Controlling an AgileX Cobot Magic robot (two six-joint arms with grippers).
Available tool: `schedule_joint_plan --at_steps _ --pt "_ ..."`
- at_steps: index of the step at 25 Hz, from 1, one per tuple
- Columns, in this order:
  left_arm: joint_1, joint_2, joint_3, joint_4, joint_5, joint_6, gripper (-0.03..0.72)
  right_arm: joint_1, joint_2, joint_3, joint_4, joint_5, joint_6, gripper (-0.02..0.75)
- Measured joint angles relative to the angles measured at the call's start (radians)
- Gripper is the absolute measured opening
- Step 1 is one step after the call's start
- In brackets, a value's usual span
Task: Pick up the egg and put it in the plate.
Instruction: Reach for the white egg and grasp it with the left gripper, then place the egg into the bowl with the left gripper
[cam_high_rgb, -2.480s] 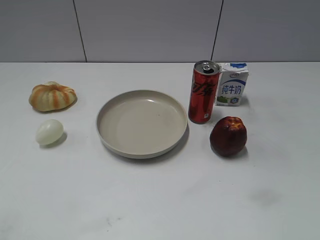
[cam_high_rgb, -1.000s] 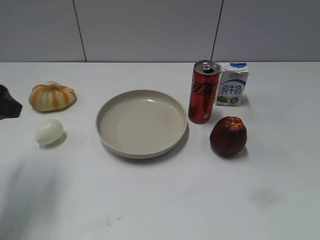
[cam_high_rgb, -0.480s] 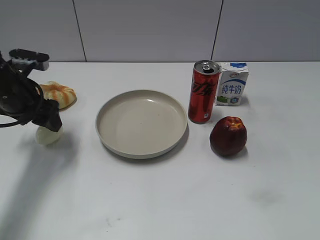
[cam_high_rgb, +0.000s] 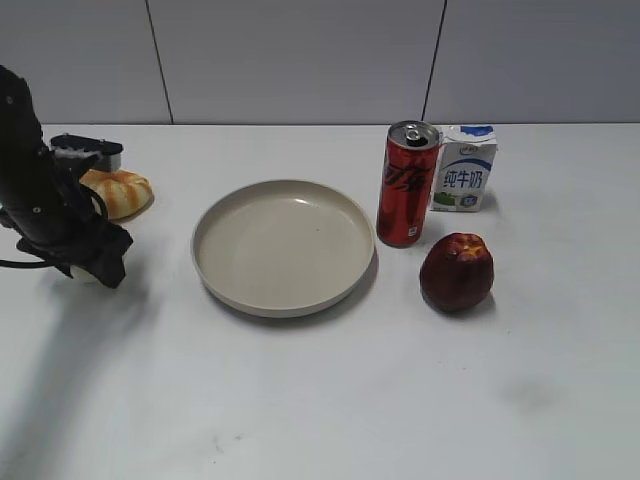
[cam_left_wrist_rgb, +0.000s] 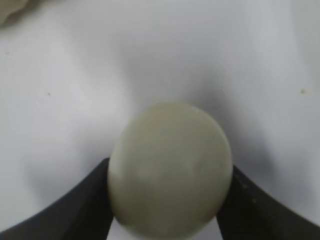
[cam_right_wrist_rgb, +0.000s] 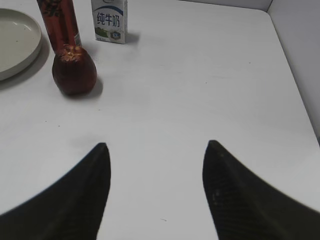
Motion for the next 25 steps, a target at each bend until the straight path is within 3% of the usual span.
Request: schedule_joint_plan --at_steps 5,9,19,25 --pt "-0.017 -0.046 -0.086 -0.003 0.054 0.0 0.428 0.0 0.0 0.0 0.0 0.0 0.0 0.447" --pt "-0.079 -0.064 -0.157 -0.022 0.049 0.0 0.428 0.0 0.0 0.0 0.0 0.0 0.0 0.447" --pt "-0.382 -0.023 -0.184 -0.069 -0.236 0.0 0.428 0.0 0.0 0.0 0.0 0.0 0.0 0.447" --pt "-0.478 0.076 -0.184 -0.086 -0.321 0.001 0.428 0.0 0.0 0.0 0.0 0.0 0.0 0.447"
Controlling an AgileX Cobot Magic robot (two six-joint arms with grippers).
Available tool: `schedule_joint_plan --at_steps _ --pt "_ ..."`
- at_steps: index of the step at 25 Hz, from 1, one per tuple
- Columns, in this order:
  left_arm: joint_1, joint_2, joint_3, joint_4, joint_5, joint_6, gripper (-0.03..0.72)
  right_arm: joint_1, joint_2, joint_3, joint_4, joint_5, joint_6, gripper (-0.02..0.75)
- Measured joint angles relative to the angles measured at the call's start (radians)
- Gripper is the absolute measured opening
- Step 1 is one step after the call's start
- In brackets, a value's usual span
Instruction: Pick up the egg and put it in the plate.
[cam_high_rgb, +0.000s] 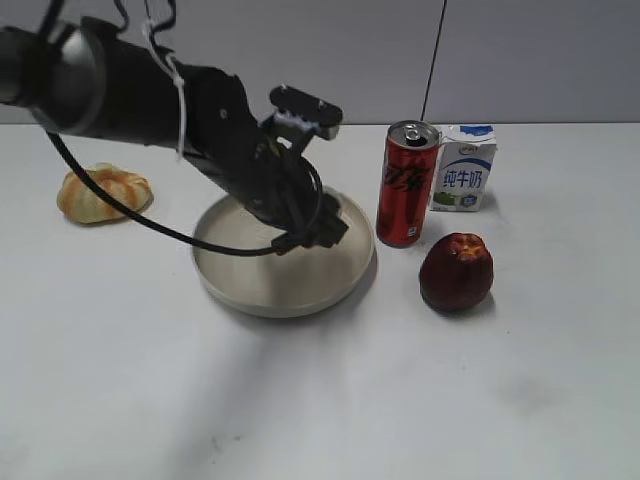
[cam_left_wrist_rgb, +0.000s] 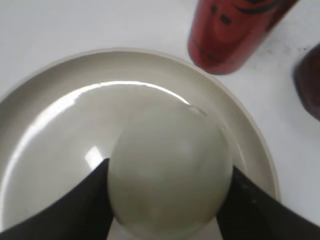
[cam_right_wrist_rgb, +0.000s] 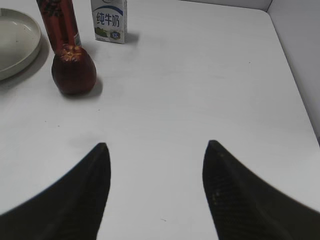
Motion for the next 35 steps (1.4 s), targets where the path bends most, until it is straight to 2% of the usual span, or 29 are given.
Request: schedule_joint_plan --at_steps 5,6,8,10,16,19,23,26,32,35 --pt "-0.005 0.055 0.0 -0.005 0.052 -0.001 0.43 0.0 0.0 0.0 0.0 0.0 0.0 0.447" --pt "-0.005 0.054 0.0 -0.016 0.069 -0.001 0.464 0.0 0.0 0.0 0.0 0.0 0.0 0.447" --pt "-0.004 0.044 -0.008 -0.047 0.091 -0.001 0.603 0.0 0.0 0.0 0.0 0.0 0.0 0.447" --pt "0.002 0.021 -0.027 -0.061 0.115 -0.001 0.639 0.0 0.0 0.0 0.0 0.0 0.0 0.447" --pt "0.066 -0.086 -0.146 -0.064 0.233 -0.001 0.6 0.0 0.0 0.0 0.0 0.0 0.0 0.447" --pt "0.145 -0.114 -0.232 0.002 0.397 -0.097 0.589 0.0 0.0 0.0 0.0 0.0 0.0 0.447" --pt "0.267 -0.116 -0.355 0.192 0.698 -0.207 0.586 0.0 0.0 0.0 0.0 0.0 0.0 0.447" --pt "0.362 -0.13 -0.399 0.286 0.785 -0.272 0.585 0.0 0.0 0.0 0.0 0.0 0.0 0.447" --pt "0.543 -0.239 -0.405 0.241 0.808 -0.318 0.585 0.0 0.0 0.0 0.0 0.0 0.0 0.447" --pt "0.579 -0.341 -0.356 0.223 0.807 -0.318 0.585 0.0 0.0 0.0 0.0 0.0 0.0 0.447"
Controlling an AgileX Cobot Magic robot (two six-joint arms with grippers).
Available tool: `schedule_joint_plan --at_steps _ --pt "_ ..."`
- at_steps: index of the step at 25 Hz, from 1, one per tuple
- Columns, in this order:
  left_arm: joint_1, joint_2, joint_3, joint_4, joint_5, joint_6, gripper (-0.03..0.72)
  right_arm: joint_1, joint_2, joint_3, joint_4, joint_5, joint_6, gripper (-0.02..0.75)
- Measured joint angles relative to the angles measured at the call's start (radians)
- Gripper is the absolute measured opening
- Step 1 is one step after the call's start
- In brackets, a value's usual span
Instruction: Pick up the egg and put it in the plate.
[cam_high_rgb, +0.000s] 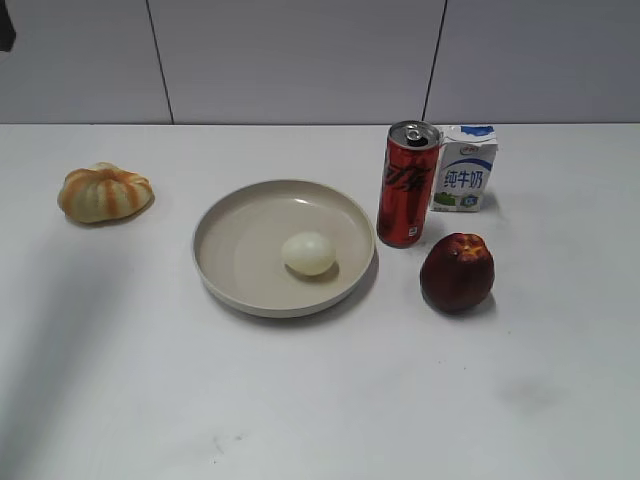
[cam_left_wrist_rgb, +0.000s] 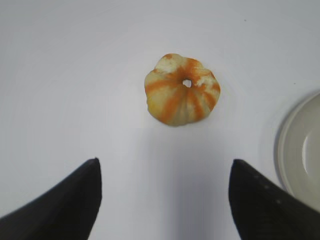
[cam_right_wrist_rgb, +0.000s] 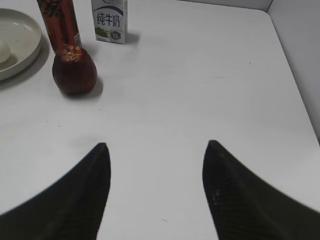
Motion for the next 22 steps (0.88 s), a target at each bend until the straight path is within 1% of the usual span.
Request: schedule_joint_plan --at_steps 4,13,17,22 --pt "-0.002 -0.188 0.161 -0.014 0.002 0.006 0.585 0.0 0.0 0.0 0.0 0.0 0.0 0.447" --pt "-0.002 -0.625 0.652 0.026 -0.041 0.008 0.585 0.0 0.0 0.0 0.0 0.0 0.0 0.447" --pt "-0.002 -0.809 0.839 0.037 -0.08 0.008 0.585 0.0 0.0 0.0 0.0 0.0 0.0 0.447" --pt "-0.002 -1.034 1.03 0.038 -0.15 0.008 0.585 0.0 0.0 0.0 0.0 0.0 0.0 0.447"
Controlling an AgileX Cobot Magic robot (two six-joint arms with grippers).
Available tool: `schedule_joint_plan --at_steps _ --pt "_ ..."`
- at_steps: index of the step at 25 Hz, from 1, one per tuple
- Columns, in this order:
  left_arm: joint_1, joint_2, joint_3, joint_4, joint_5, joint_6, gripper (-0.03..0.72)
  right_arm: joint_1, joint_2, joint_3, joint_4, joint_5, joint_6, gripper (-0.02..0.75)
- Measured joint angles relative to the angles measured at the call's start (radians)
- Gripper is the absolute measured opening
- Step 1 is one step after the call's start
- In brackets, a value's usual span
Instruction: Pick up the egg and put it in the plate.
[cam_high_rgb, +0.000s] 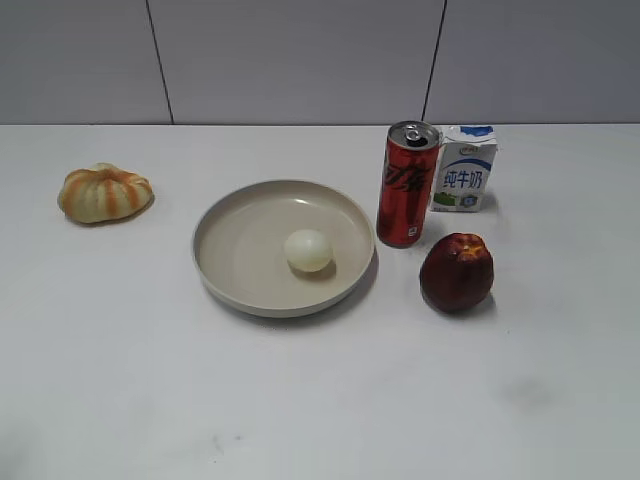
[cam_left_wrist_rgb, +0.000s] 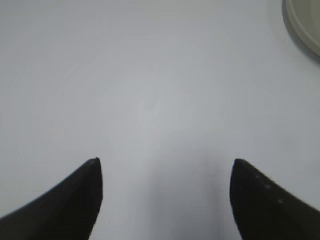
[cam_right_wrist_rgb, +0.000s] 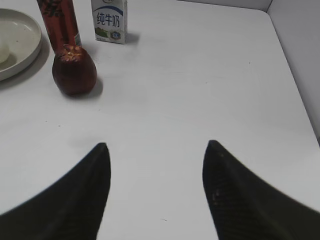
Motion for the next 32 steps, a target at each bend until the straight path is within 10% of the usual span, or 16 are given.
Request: schedule_joint_plan --at_steps 8,32 --pt "0.0 -0.291 0.17 -0.006 -0.017 0.0 0.561 0.0 0.0 0.0 0.0 0.0 0.0 0.447" --pt "0.0 -0.681 0.172 -0.02 -0.023 0.0 0.516 0.0 0.0 0.0 0.0 0.0 0.0 0.447"
